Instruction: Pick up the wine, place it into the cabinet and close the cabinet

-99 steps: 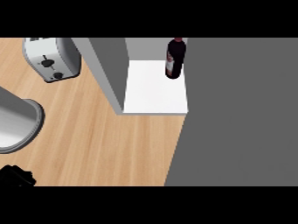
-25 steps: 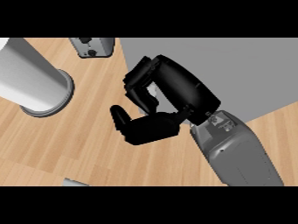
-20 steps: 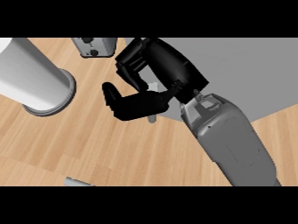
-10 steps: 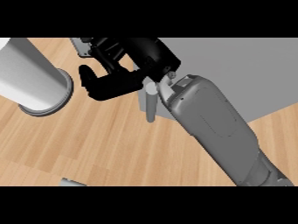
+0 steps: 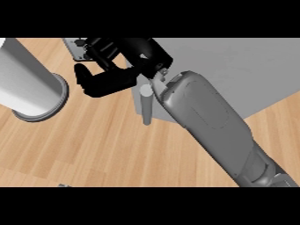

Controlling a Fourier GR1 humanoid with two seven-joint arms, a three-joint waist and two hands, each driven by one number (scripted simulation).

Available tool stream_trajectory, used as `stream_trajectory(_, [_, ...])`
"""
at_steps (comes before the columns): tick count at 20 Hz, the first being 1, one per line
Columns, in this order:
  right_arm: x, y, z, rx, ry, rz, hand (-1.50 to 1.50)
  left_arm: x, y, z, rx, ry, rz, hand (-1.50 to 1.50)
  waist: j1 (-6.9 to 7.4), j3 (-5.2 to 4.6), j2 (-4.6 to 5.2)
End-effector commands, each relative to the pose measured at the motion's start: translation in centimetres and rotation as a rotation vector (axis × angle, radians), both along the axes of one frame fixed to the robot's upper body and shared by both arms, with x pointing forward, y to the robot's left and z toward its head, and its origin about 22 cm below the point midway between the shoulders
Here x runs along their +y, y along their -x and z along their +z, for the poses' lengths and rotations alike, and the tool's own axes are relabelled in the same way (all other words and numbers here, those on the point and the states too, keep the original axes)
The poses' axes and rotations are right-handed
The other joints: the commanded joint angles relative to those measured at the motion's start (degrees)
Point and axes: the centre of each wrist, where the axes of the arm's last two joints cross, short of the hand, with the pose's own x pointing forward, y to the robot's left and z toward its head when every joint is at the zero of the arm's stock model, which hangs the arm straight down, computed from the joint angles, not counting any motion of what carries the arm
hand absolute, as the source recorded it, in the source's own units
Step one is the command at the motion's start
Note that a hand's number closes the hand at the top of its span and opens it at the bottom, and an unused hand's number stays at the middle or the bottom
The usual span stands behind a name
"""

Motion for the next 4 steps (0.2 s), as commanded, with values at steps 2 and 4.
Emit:
stream_trajectory(2, [-7.22, -5.04, -2.24, 0.090, -0.011, -0.263, 1.50, -0.06, 0.13, -0.12, -0.002, 0.008, 0.003, 1.50, -2.77, 2.23, 3.22])
stream_trajectory(4, [-7.32, -5.12, -2.59, 0.084, -0.023, -0.250, 1.50, 0.01, 0.26, -0.51, 0.000, 0.002, 0.016, 1.50, -3.54, 2.20, 3.31])
